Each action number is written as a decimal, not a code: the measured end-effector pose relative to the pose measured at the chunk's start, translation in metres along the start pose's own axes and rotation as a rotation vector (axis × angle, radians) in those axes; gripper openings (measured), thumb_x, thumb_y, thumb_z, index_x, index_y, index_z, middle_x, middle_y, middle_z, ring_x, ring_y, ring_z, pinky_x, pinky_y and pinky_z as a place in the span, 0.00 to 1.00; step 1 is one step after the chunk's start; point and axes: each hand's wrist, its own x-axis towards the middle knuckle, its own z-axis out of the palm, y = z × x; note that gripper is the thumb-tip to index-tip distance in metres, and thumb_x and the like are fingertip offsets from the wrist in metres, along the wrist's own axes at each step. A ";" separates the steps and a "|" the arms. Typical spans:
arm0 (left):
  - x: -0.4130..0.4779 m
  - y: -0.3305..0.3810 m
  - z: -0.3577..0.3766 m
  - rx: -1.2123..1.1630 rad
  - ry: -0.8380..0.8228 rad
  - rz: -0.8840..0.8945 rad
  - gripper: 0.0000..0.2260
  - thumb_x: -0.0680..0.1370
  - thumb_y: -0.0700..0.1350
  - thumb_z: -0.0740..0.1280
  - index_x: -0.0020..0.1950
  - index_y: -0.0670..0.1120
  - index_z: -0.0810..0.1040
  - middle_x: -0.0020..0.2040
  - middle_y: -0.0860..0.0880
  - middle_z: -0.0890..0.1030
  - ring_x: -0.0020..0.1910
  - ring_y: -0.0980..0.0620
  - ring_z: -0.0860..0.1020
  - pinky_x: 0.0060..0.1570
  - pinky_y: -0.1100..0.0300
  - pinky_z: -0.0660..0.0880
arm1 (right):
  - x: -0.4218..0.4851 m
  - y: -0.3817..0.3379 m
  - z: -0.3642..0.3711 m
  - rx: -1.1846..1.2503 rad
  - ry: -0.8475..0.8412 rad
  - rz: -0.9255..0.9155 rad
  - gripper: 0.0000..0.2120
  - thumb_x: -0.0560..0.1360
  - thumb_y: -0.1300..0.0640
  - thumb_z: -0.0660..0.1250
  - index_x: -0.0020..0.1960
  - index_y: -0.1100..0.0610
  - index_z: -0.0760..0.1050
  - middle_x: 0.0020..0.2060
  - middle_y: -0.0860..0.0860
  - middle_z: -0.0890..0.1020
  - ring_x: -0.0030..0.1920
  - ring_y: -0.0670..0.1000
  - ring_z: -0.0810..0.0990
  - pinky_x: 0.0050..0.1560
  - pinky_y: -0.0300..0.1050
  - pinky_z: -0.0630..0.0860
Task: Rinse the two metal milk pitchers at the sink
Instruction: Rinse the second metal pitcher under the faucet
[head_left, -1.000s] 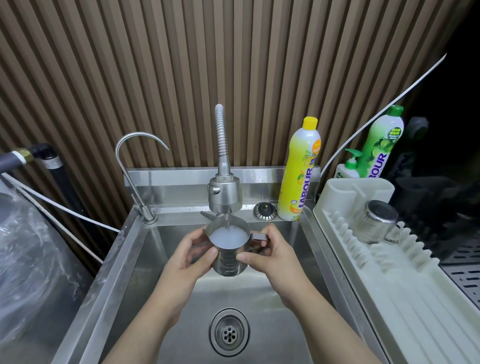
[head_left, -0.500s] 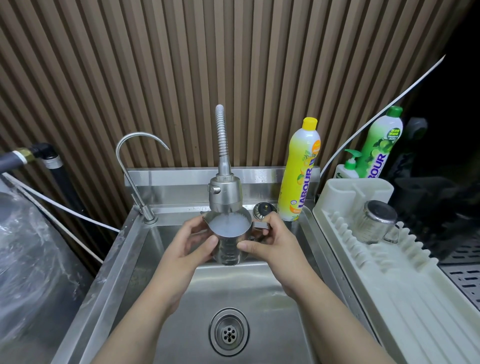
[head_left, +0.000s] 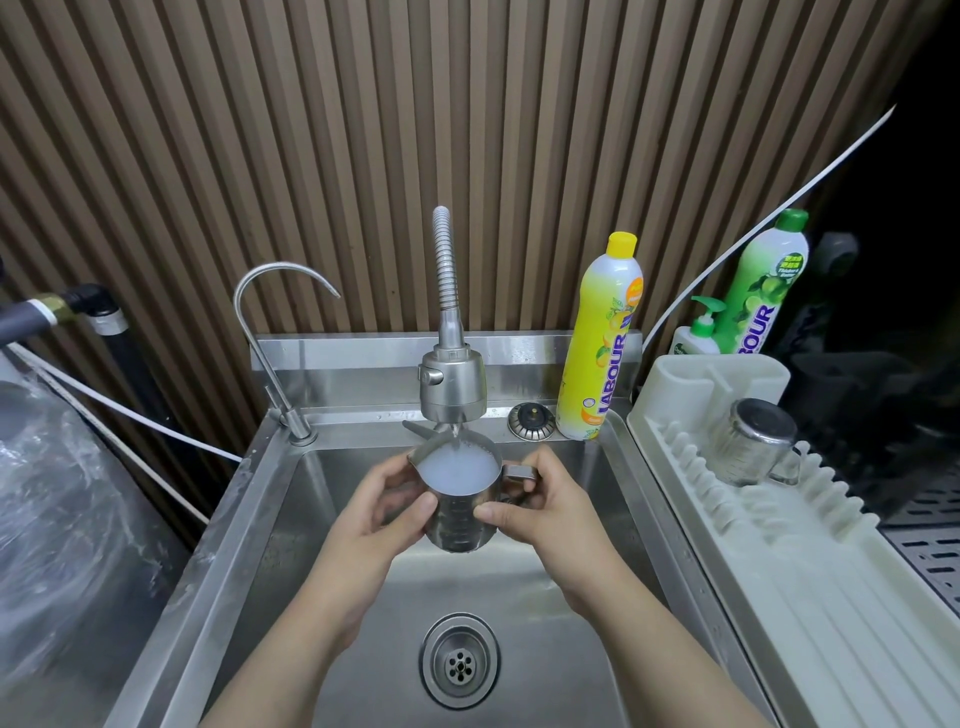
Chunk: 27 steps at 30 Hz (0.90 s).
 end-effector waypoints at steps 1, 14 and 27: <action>0.000 0.001 0.000 -0.002 0.000 0.000 0.16 0.75 0.38 0.66 0.62 0.50 0.75 0.53 0.60 0.84 0.54 0.61 0.81 0.45 0.65 0.80 | 0.000 0.000 0.000 0.001 0.000 -0.001 0.20 0.65 0.65 0.76 0.38 0.55 0.64 0.27 0.40 0.77 0.34 0.45 0.73 0.41 0.44 0.73; 0.001 0.003 -0.002 -0.031 -0.006 0.028 0.18 0.71 0.44 0.70 0.60 0.52 0.76 0.55 0.59 0.83 0.58 0.57 0.80 0.50 0.60 0.80 | -0.001 -0.007 0.001 -0.012 0.009 -0.032 0.17 0.63 0.64 0.77 0.42 0.60 0.69 0.36 0.45 0.80 0.41 0.49 0.76 0.52 0.57 0.79; 0.009 0.011 -0.004 -0.055 0.006 0.035 0.19 0.67 0.51 0.75 0.57 0.58 0.79 0.57 0.57 0.82 0.62 0.50 0.78 0.59 0.48 0.76 | 0.003 -0.016 0.000 -0.002 -0.002 -0.133 0.16 0.62 0.63 0.77 0.40 0.56 0.70 0.32 0.40 0.77 0.42 0.49 0.75 0.54 0.59 0.77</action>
